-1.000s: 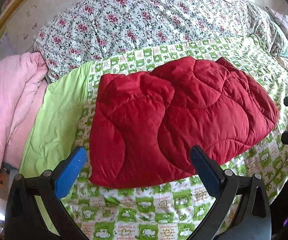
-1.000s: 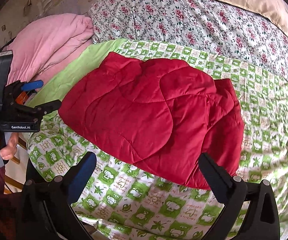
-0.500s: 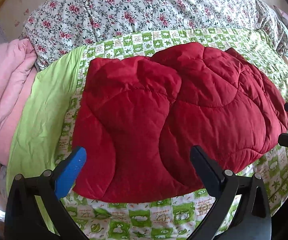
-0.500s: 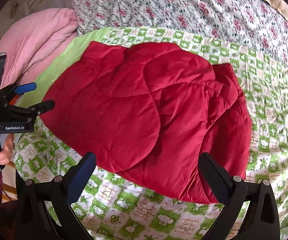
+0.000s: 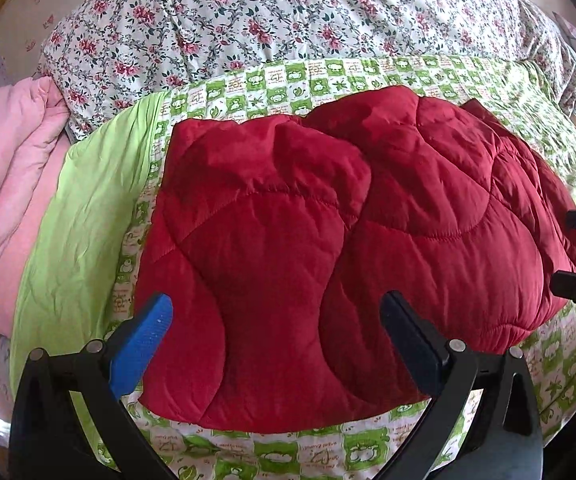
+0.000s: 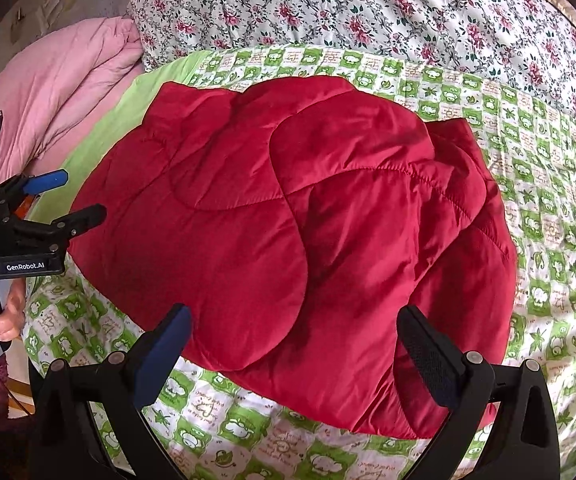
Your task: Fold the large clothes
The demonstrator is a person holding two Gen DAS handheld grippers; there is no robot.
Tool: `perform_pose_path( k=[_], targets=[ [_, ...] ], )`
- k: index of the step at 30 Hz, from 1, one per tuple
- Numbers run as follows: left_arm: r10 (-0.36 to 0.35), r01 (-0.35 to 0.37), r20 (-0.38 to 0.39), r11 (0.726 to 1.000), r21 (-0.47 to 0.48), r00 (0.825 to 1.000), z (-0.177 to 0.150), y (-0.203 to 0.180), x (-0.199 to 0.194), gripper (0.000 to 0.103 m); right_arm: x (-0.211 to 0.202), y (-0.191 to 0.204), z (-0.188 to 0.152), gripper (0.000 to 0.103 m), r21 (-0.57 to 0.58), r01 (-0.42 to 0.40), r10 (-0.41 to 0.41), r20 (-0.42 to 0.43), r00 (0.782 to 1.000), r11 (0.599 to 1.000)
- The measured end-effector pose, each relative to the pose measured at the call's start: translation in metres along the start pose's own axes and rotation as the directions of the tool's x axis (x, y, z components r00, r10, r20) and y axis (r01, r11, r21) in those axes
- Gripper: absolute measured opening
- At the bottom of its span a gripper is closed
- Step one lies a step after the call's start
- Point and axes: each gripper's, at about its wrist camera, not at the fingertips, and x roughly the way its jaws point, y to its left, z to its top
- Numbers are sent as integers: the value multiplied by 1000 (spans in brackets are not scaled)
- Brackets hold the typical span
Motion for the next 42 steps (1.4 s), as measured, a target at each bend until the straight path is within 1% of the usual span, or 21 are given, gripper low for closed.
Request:
perform_pose_path(
  k=[11,15,20,23,25,30,34,38,42],
  targets=[
    [-16,16,-3,1000,3,1000,9,-2,12,103,13,-14,10,103,19,14,-14,-18,1000,1000],
    [-39,39,-25,999,-7,999,12,-2,26,103,35,-26,13,103,56,18,-14,-63,998,998],
    [-56,55,-63,998,-22,996,11,-3,47,103,48,-36,16,103,92,15,-9,-64,998,996],
    [-83,79,-77,995,-58,994,12,3,63,103,54,-41,20,103,96,16,-9,-78,997,995],
    [-75,70,-75,995,-65,994,15,5,71,103,60,-43,23,103,96,18,-10,-83,997,995],
    [-41,37,-81,998,-47,996,25,2,84,103,73,-46,33,103,88,26,-19,-85,996,996],
    [-39,35,-82,998,-55,996,26,3,83,103,74,-48,37,103,95,33,-25,-77,997,995],
    [-42,37,-78,998,-56,996,20,6,72,103,60,-43,32,103,94,41,-36,-51,998,995],
    [-37,33,-78,998,-54,996,13,6,55,103,41,-37,23,103,101,13,-10,-34,999,995]
  ],
)
